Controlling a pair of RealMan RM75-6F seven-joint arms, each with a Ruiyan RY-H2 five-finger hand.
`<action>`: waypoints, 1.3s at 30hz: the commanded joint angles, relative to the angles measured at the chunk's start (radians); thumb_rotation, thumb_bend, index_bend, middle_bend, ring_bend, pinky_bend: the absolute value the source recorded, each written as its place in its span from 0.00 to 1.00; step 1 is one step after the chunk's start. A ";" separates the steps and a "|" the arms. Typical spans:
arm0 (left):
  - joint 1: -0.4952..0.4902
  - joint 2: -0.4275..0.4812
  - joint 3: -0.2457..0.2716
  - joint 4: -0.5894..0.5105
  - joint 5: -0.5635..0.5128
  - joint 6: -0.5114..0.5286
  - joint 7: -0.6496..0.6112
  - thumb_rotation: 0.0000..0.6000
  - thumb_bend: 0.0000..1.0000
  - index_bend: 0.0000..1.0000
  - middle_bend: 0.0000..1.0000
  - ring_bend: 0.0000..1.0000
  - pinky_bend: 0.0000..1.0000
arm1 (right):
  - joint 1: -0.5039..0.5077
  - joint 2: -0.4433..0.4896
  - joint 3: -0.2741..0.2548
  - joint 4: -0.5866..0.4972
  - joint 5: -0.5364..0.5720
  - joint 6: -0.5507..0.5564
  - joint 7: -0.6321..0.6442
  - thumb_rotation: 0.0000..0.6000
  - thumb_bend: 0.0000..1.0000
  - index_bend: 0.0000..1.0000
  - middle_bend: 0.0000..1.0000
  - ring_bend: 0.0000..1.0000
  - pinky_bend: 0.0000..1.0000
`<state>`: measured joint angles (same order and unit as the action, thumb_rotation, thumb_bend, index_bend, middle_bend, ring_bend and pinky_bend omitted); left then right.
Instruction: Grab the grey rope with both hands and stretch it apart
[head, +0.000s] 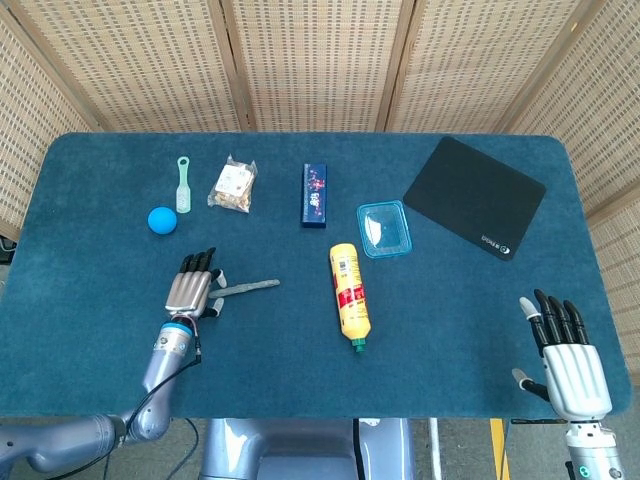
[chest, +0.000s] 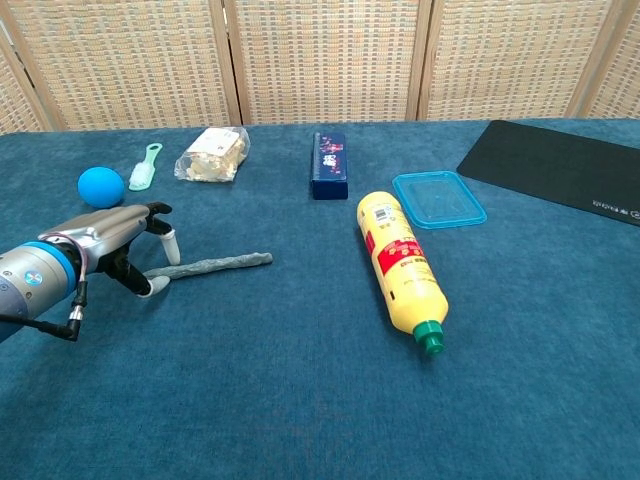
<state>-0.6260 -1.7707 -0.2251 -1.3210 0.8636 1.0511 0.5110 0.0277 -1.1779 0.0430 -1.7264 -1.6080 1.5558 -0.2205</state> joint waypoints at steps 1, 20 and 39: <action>-0.003 0.002 -0.001 0.000 -0.001 0.000 0.002 1.00 0.40 0.46 0.00 0.00 0.00 | 0.001 0.000 0.001 0.001 0.002 -0.001 0.002 1.00 0.00 0.00 0.00 0.00 0.00; -0.017 -0.022 0.005 0.035 -0.016 0.000 0.014 1.00 0.41 0.50 0.00 0.00 0.00 | 0.002 0.001 -0.002 0.005 0.002 -0.001 0.012 1.00 0.00 0.00 0.00 0.00 0.00; -0.014 -0.034 -0.001 0.052 -0.029 0.013 0.016 1.00 0.57 0.71 0.00 0.00 0.00 | 0.003 0.003 -0.005 0.006 0.002 0.001 0.023 1.00 0.00 0.00 0.00 0.00 0.00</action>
<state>-0.6403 -1.8049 -0.2258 -1.2682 0.8347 1.0651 0.5286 0.0304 -1.1745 0.0384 -1.7204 -1.6065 1.5566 -0.1975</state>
